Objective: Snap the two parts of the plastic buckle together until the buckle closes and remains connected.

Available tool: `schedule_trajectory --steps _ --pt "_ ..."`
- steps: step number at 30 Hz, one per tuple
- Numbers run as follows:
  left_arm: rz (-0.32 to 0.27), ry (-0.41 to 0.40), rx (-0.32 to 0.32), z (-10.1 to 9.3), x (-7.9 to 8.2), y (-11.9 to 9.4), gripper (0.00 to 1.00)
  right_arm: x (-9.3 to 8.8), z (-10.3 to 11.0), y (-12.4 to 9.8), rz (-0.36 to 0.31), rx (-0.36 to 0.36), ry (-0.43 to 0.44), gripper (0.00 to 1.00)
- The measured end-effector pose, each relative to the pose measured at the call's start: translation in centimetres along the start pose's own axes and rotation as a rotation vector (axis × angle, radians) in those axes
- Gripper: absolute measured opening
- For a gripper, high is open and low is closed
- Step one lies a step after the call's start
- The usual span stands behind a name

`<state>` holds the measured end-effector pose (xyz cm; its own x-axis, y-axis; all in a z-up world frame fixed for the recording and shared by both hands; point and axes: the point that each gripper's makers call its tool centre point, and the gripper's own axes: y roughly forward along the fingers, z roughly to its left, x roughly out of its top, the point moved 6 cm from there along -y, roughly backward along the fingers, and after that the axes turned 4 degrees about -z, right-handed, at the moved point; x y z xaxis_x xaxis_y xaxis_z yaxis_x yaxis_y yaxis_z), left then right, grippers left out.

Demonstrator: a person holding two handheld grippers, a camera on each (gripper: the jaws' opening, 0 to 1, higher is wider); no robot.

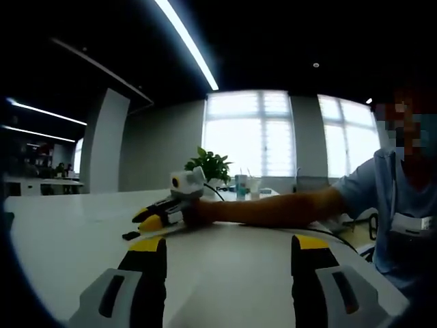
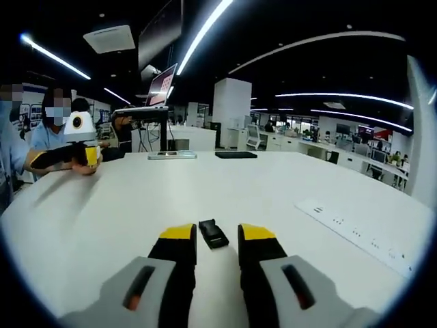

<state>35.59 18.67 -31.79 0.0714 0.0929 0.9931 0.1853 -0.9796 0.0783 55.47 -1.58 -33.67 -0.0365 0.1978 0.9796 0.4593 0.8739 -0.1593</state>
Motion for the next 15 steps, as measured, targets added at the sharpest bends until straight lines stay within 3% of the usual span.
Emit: schedule_trajectory --steps 9,15 --pt "-0.017 -0.011 0.003 0.2 0.2 -0.2 0.75 1.2 -0.7 -0.1 -0.091 -0.027 0.036 0.33" --pt "-0.043 -0.020 0.012 0.0 0.4 -0.3 0.74 3.3 1.6 -0.8 -0.158 -0.044 0.047 0.38"
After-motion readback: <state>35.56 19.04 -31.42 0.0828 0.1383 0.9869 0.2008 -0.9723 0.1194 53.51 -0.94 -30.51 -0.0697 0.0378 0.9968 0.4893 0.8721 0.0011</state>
